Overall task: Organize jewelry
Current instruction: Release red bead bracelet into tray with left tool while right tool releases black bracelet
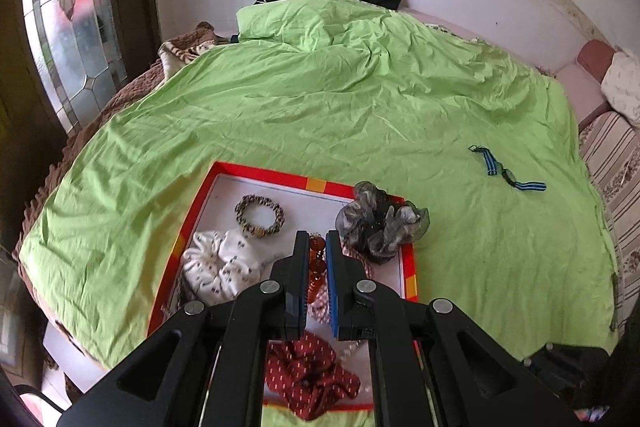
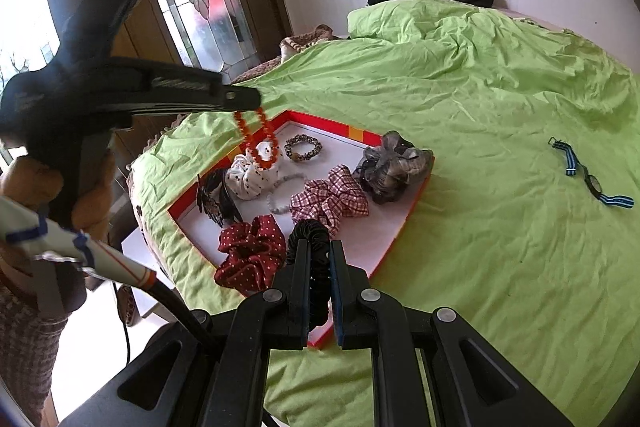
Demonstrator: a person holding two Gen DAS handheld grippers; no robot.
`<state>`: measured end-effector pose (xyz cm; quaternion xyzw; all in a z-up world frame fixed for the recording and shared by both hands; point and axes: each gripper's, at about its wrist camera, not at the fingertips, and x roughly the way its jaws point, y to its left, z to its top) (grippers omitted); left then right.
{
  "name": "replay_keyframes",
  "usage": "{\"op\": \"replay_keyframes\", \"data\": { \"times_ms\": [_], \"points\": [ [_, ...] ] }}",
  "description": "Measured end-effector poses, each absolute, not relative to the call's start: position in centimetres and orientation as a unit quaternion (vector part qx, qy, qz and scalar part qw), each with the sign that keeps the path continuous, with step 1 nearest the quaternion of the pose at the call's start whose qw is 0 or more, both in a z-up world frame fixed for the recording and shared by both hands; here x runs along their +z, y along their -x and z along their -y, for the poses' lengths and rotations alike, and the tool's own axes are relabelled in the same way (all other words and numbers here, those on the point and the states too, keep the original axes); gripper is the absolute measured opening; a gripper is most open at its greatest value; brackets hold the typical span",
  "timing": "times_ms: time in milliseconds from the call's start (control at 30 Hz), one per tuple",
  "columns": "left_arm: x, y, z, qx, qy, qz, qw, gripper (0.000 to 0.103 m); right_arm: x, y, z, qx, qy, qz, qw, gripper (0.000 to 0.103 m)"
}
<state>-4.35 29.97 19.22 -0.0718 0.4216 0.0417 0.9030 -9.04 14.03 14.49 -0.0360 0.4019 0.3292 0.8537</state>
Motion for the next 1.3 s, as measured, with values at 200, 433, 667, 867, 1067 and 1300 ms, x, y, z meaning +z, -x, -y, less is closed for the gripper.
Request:
{"op": "replay_keyframes", "data": {
  "times_ms": [200, 433, 667, 867, 1067, 1300],
  "points": [
    [17.1, 1.1, -29.1, 0.048, 0.05, -0.446, 0.892, 0.007, 13.4, 8.2, -14.7, 0.333, 0.035, -0.408, 0.849, 0.01],
    [15.3, -1.2, -29.0, 0.057, 0.034, -0.464, 0.883, 0.007, 12.5, 6.9, -14.3, 0.327, 0.03, -0.417, 0.848, 0.01],
    [13.8, -2.6, -29.8, 0.061, 0.036, -0.477, 0.876, 0.007, 11.8, 6.1, -14.5, 0.327, 0.027, -0.425, 0.844, 0.01],
    [13.1, -3.5, -30.4, 0.058, 0.043, -0.484, 0.872, 0.007, 11.1, 5.6, -14.7, 0.328, 0.024, -0.433, 0.84, 0.01],
    [12.3, -4.7, -29.8, 0.055, 0.024, -0.489, 0.87, 0.007, 10.3, 5.2, -15.0, 0.328, 0.023, -0.442, 0.834, 0.01],
    [10.5, -6.6, -30.6, 0.048, 0.047, -0.507, 0.859, 0.007, 9.2, 4.0, -15.6, 0.326, 0.023, -0.454, 0.829, 0.01]
  ]
}}
